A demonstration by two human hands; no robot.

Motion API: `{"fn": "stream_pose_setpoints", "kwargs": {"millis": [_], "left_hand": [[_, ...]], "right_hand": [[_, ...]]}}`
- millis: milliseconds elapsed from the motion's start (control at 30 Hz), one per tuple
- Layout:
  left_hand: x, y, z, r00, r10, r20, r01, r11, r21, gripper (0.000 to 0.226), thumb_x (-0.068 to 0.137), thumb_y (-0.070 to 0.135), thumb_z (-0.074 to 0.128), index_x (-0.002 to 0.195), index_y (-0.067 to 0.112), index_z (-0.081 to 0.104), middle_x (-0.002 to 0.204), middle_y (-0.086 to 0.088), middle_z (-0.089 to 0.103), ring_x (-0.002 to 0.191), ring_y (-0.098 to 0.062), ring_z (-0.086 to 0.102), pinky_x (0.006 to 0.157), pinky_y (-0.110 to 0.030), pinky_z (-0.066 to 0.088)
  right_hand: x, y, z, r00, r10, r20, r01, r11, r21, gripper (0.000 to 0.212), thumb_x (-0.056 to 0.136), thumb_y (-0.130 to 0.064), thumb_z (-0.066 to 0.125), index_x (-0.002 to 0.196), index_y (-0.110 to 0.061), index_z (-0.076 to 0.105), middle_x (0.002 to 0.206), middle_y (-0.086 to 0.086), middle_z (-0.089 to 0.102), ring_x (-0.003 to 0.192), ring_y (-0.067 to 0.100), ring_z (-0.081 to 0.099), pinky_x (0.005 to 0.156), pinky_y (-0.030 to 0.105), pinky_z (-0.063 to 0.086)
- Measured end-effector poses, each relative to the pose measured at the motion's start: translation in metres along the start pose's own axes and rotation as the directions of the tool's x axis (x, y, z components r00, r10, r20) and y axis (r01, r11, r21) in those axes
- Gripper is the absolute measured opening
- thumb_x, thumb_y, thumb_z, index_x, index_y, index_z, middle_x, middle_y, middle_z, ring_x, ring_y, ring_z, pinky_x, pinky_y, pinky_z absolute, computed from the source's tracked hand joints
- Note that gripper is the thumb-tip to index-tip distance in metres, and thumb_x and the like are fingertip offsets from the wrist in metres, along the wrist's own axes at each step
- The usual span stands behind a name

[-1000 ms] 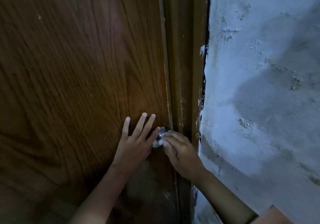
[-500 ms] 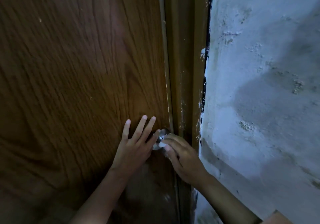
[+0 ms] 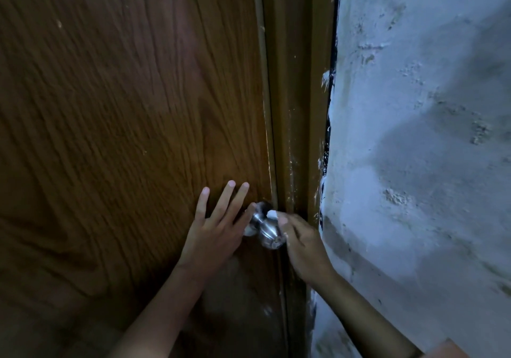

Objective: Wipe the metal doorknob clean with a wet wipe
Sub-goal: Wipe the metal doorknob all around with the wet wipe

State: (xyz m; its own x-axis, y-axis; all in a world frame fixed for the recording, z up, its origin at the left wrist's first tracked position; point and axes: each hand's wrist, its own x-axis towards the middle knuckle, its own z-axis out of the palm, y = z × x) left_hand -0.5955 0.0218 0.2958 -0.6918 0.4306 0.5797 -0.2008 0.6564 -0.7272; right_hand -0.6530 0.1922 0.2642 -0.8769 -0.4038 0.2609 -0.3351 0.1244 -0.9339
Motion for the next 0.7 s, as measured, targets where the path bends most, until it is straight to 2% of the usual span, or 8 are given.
{"fn": "stream_pose_setpoints", "kwargs": {"millis": [100,200,267,367,433,500,600,700], "left_hand": [[0.000,0.000,0.000,1.000,0.004,0.005,-0.004,1.000,0.005,0.065,0.069,0.052,0.066,0.127,0.028,0.052,0.139,-0.007,0.050,0.129,-0.029,0.031,0.101,-0.055,0.023],[0.000,-0.001,-0.001,1.000,0.007,-0.003,-0.007,1.000,0.010,0.062,0.071,0.051,0.064,0.128,0.028,0.052,0.139,-0.007,0.050,0.129,-0.029,0.031,0.101,-0.055,0.023],[0.000,-0.001,-0.001,1.000,0.006,0.000,-0.006,1.000,0.004,0.061,0.071,0.051,0.064,0.127,0.029,0.053,0.139,-0.007,0.050,0.129,-0.029,0.031,0.101,-0.055,0.023],[0.001,-0.001,-0.001,1.000,0.004,-0.002,-0.004,1.000,0.006,0.061,0.070,0.050,0.066,0.126,0.029,0.054,0.138,-0.007,0.051,0.128,-0.028,0.031,0.101,-0.055,0.024],[0.000,-0.001,-0.001,1.000,0.007,0.002,-0.007,1.000,0.007,0.063,0.069,0.051,0.067,0.127,0.028,0.052,0.138,-0.007,0.051,0.128,-0.028,0.031,0.101,-0.054,0.023],[0.001,-0.001,-0.001,1.000,0.004,0.002,-0.004,1.000,0.002,0.064,0.068,0.050,0.068,0.126,0.028,0.053,0.138,-0.007,0.051,0.128,-0.028,0.031,0.101,-0.054,0.023],[0.000,-0.001,-0.001,1.000,0.005,0.004,-0.005,1.000,-0.002,0.063,0.068,0.051,0.068,0.126,0.029,0.055,0.138,-0.007,0.050,0.129,-0.028,0.031,0.101,-0.054,0.023],[-0.001,-0.002,-0.002,1.000,0.024,0.011,-0.024,0.999,0.029,0.071,0.070,0.057,0.063,0.132,0.028,0.046,0.142,-0.007,0.045,0.130,-0.028,0.029,0.102,-0.054,0.023]], "right_hand": [[0.002,-0.003,-0.005,0.978,-0.203,0.046,0.208,0.961,-0.184,0.029,0.094,-0.017,0.040,0.116,-0.017,0.059,0.118,-0.003,0.059,0.107,0.007,0.053,0.092,0.021,0.043],[0.007,-0.004,-0.006,0.966,-0.235,0.108,0.251,0.951,-0.182,0.032,0.092,-0.023,0.037,0.111,-0.015,0.061,0.113,-0.003,0.060,0.104,0.008,0.054,0.089,0.021,0.043],[0.012,-0.004,-0.005,0.980,-0.173,0.102,0.184,0.977,-0.105,0.027,0.094,-0.020,0.038,0.107,-0.017,0.062,0.107,-0.003,0.061,0.099,0.010,0.057,0.084,0.024,0.045],[0.021,-0.001,-0.004,0.994,0.037,0.100,-0.040,0.999,0.031,0.026,0.095,-0.021,0.038,0.100,-0.022,0.063,0.101,0.006,0.066,0.094,0.018,0.060,0.084,0.035,0.048],[0.021,0.000,-0.004,0.988,0.105,0.115,-0.110,0.993,0.039,0.025,0.095,-0.025,0.039,0.098,-0.023,0.064,0.098,0.007,0.067,0.092,0.021,0.061,0.083,0.037,0.048],[0.018,0.001,-0.004,0.993,0.018,0.113,-0.009,0.997,-0.081,0.025,0.095,-0.027,0.039,0.105,-0.022,0.062,0.102,0.003,0.064,0.095,0.017,0.059,0.082,0.031,0.046],[0.012,-0.008,-0.004,0.964,-0.198,0.176,0.236,0.943,-0.236,0.028,0.096,-0.026,0.037,0.113,-0.020,0.057,0.108,-0.002,0.058,0.100,0.011,0.053,0.083,0.015,0.039],[0.004,-0.013,-0.002,0.857,-0.418,0.301,0.515,0.712,-0.478,0.029,0.093,-0.025,0.037,0.111,-0.019,0.059,0.115,0.000,0.063,0.113,0.011,0.051,0.101,0.029,0.034]]}}
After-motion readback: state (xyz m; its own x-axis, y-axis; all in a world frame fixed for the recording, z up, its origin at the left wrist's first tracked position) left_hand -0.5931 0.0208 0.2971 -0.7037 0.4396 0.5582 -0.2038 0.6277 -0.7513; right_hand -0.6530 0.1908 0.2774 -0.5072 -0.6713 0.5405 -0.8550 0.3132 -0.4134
